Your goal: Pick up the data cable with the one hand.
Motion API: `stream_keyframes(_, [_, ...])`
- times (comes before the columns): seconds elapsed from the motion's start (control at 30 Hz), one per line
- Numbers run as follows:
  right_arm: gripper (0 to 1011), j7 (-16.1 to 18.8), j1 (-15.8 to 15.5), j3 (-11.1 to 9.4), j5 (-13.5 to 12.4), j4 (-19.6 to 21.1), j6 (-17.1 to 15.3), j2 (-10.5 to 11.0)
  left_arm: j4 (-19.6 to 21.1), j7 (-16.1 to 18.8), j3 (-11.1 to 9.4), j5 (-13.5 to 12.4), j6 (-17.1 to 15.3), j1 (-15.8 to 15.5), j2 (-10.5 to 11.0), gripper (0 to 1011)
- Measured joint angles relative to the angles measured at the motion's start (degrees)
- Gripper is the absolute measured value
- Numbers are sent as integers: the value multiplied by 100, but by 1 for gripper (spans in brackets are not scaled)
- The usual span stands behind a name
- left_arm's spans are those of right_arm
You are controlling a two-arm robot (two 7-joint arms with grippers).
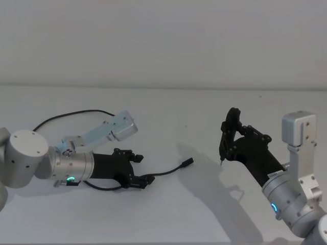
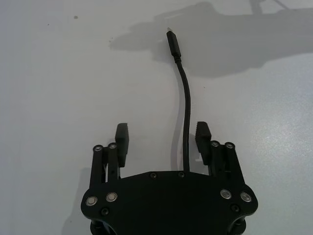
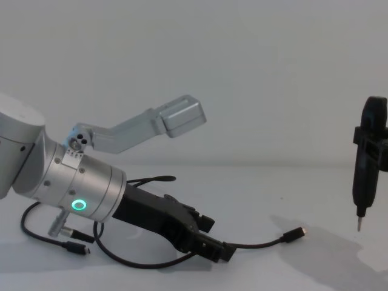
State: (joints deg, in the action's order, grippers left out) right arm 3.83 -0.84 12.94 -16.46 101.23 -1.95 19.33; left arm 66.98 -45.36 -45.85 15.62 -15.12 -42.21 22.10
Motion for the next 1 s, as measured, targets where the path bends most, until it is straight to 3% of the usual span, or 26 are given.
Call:
stream_keyframes(0.73, [275, 0, 0, 0, 0, 0, 0, 0, 0, 4, -5, 1, -25, -4, 0, 102])
stream_keyframes(1.0, [274, 1, -3, -11, -4, 8, 2, -6, 6, 17, -2, 0, 0, 1, 0, 39])
